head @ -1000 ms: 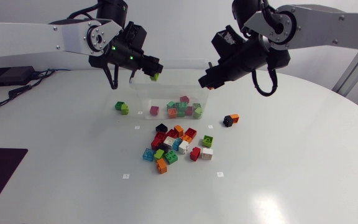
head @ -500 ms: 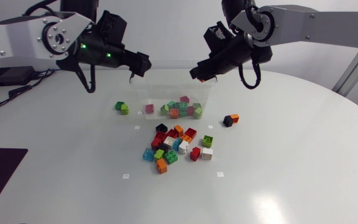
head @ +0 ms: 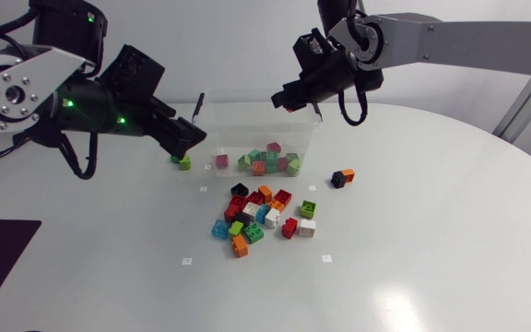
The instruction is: Place the duplo bricks in the container
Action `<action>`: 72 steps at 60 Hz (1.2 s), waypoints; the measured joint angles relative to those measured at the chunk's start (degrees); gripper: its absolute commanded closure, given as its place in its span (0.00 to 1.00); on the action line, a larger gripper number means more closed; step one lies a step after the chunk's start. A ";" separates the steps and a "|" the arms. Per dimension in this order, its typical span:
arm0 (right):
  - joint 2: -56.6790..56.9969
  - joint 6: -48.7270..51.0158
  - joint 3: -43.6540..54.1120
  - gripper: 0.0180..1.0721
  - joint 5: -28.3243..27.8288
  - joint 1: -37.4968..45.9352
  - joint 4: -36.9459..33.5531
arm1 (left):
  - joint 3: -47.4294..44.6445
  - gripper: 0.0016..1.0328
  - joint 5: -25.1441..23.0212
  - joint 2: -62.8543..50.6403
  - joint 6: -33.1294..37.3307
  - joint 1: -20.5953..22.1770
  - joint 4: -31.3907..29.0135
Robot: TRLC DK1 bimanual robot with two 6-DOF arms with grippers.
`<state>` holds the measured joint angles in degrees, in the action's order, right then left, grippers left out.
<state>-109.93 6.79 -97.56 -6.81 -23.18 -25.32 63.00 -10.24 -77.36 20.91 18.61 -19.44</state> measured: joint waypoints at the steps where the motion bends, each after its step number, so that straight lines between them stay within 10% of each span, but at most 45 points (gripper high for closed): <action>1: -0.11 0.00 -0.04 0.80 0.02 0.00 0.13 | -0.46 0.05 -0.02 0.22 0.24 0.11 -0.07; 34: -2.58 0.02 -0.77 0.77 0.00 -0.79 10.25 | -10.27 0.05 -4.28 0.98 8.37 1.44 -2.78; 45: -5.51 0.02 -1.44 0.14 0.92 -0.79 10.56 | -11.43 0.05 -4.96 -0.39 10.56 1.44 -2.95; 72: 4.57 0.02 4.13 0.10 0.68 -0.07 10.62 | -14.05 0.06 -2.91 -9.55 13.46 4.39 -2.62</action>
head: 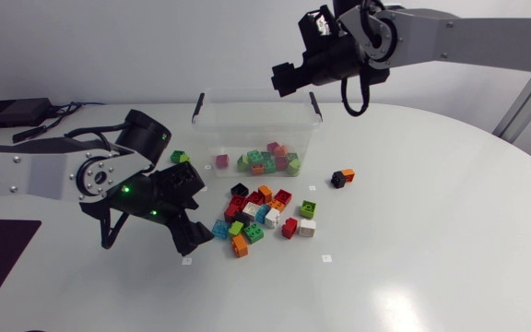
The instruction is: Place the duplo bricks in the container
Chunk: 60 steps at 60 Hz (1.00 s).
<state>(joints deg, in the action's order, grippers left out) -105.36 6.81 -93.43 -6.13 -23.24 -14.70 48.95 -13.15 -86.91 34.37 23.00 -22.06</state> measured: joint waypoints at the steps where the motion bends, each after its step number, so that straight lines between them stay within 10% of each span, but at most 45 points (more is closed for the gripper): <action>1: 0.66 0.02 0.61 0.10 -0.04 0.02 0.00 | -0.24 0.06 -0.04 -0.11 0.61 0.00 0.15; 26: 15.26 2.67 19.61 0.10 -4.63 0.92 0.42 | -2.30 0.06 -4.85 -5.99 20.70 -1.18 5.20; 60: 27.87 6.12 34.32 0.10 -8.70 2.71 0.42 | 9.62 0.07 -5.73 -16.55 34.97 -1.36 -3.87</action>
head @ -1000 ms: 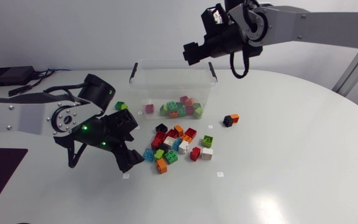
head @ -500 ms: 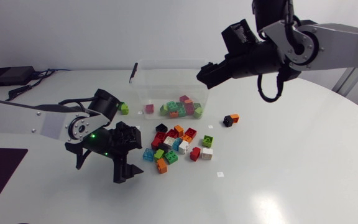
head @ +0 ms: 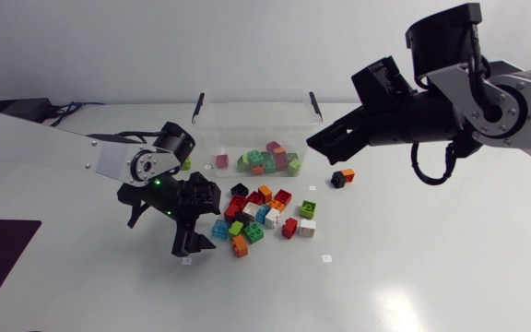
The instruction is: Place the duplo bricks in the container
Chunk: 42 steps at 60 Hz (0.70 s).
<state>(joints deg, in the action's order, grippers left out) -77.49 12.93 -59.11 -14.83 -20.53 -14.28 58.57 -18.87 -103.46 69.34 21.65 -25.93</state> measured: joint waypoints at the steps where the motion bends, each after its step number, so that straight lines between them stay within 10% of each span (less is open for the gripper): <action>1: 0.28 0.02 0.35 0.10 0.02 0.00 0.00 | 0.24 0.07 0.00 -0.26 0.22 -0.02 -0.28; 18: 4.13 0.48 6.23 0.10 0.00 0.04 0.00 | 4.52 0.12 0.00 -4.42 2.71 -0.09 -3.67; 42: 4.96 4.46 12.33 0.11 -1.75 0.09 -1.01 | 7.19 0.64 -0.04 -7.08 3.19 1.31 -9.33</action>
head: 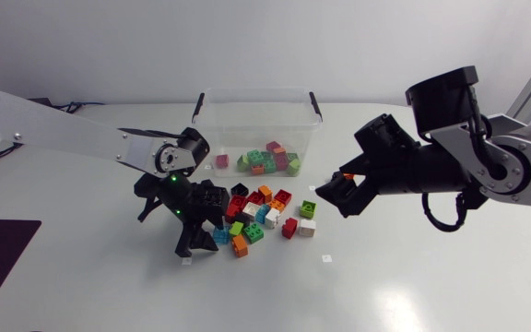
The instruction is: Place the duplo bricks in the container
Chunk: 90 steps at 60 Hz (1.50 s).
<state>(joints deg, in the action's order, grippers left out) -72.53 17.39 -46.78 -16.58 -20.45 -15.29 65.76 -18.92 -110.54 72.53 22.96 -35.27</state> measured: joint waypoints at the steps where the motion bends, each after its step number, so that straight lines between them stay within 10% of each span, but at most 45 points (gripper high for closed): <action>1: 0.00 0.61 0.04 0.11 -0.33 0.00 -0.22 | 0.00 0.67 -0.04 0.00 0.00 0.00 -0.04; 6: -0.02 2.54 0.26 0.11 -1.70 0.00 -0.85 | 0.07 0.80 -0.39 0.00 0.00 0.00 -0.46; 46: -17.84 16.90 -3.78 0.11 -4.63 -0.37 -4.28 | -3.06 0.82 -1.64 5.46 -0.07 -1.68 -3.89; 90: -29.92 21.70 -7.02 0.38 -2.67 -1.68 -3.48 | -4.76 0.82 -1.66 24.17 -3.17 -4.59 -8.79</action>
<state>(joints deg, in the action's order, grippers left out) -102.45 39.09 -53.80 -19.25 -22.13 -18.76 60.99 -20.58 -86.37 69.36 18.37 -44.05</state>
